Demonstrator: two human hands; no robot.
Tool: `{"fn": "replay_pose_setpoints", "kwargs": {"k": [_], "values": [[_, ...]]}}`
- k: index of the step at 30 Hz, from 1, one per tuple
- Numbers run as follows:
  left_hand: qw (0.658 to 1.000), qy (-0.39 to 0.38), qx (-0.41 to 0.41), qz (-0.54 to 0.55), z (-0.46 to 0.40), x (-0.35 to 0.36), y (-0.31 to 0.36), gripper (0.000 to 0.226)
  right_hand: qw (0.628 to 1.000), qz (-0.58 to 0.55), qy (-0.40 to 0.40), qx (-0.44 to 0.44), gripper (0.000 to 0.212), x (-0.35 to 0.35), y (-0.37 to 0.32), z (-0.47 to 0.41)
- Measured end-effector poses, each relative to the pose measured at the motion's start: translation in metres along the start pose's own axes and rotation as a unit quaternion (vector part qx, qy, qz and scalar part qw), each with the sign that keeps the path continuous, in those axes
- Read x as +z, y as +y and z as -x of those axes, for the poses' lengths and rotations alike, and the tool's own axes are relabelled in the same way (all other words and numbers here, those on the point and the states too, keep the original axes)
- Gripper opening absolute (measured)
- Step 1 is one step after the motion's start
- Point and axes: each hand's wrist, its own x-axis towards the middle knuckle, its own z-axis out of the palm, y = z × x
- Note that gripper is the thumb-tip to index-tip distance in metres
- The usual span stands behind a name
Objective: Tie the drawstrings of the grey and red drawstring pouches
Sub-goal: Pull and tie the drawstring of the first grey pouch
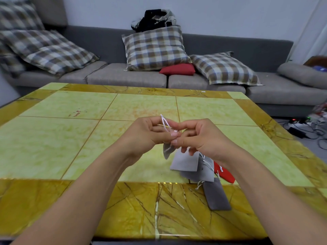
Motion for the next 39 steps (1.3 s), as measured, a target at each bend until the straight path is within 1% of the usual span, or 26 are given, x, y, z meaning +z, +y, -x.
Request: {"fn": "replay_pose_setpoints", "kwargs": {"k": [2,3,7,10,12,15,17,18,19,21,23,27,29,31,33,37,38,39], "values": [[0.999,-0.009,0.02,-0.042,0.001,-0.006,0.002,0.027,1.0,0.019,0.0,-0.009,0.015,0.0,0.002,-0.001],[0.997,-0.003,0.037,-0.064,0.001,-0.008,0.003,0.027,1.0,0.016,0.0,-0.01,0.011,0.001,0.004,-0.002],[0.976,0.056,0.129,-0.163,0.0,-0.008,0.002,0.022,1.0,0.004,0.022,-0.011,0.015,0.0,0.006,-0.004],[0.957,0.098,0.197,-0.188,-0.002,-0.006,-0.003,0.016,1.0,0.006,0.013,-0.008,0.01,-0.002,0.005,-0.003],[0.937,0.131,0.241,-0.216,-0.003,-0.001,-0.006,0.013,0.999,-0.036,0.001,-0.001,0.014,-0.001,0.006,-0.004],[0.914,0.184,0.284,-0.224,-0.002,0.009,-0.009,0.016,0.986,-0.163,-0.005,0.02,0.017,0.004,0.006,-0.004],[0.921,0.194,0.279,-0.192,-0.003,0.013,-0.011,0.019,0.976,-0.214,-0.015,0.032,0.03,0.007,0.007,-0.004],[0.932,0.187,0.266,-0.16,-0.003,0.015,-0.012,0.019,0.974,-0.221,-0.025,0.034,0.037,0.008,0.007,-0.004],[0.943,0.178,0.252,-0.124,-0.003,0.016,-0.012,0.018,0.975,-0.22,-0.03,0.032,0.04,0.009,0.008,-0.004],[0.956,0.165,0.235,-0.063,-0.004,0.016,-0.01,0.015,0.975,-0.218,-0.016,0.029,0.03,0.007,0.007,-0.005],[0.96,0.156,0.226,-0.049,-0.004,0.013,-0.006,0.012,0.976,-0.213,0.0,0.035,0.018,0.003,0.007,-0.005],[0.971,0.126,0.19,-0.07,-0.005,0.004,-0.004,0.011,0.985,-0.169,-0.03,0.02,0.012,-0.007,0.005,-0.003],[0.977,0.127,0.164,-0.052,-0.006,-0.001,-0.003,0.01,0.981,-0.191,-0.016,0.02,0.013,-0.011,0.003,-0.002],[0.982,0.125,0.143,-0.006,-0.006,-0.006,-0.002,0.012,0.965,-0.262,-0.014,0.022,0.013,-0.013,0.001,-0.003],[0.985,0.113,0.119,0.055,-0.006,-0.009,0.0,0.014,0.94,-0.341,-0.018,0.026,0.022,-0.012,-0.001,-0.002],[0.984,0.094,0.076,0.13,-0.008,-0.01,0.0,0.019,0.854,-0.519,-0.024,0.024,0.028,-0.006,-0.009,-0.002],[0.982,0.103,0.074,0.141,-0.009,-0.009,0.0,0.019,0.838,-0.544,-0.028,0.027,0.028,-0.005,-0.01,-0.002],[0.979,0.12,0.076,0.147,-0.01,-0.008,-0.001,0.02,0.83,-0.556,-0.029,0.031,0.028,-0.005,-0.01,-0.003]]}}
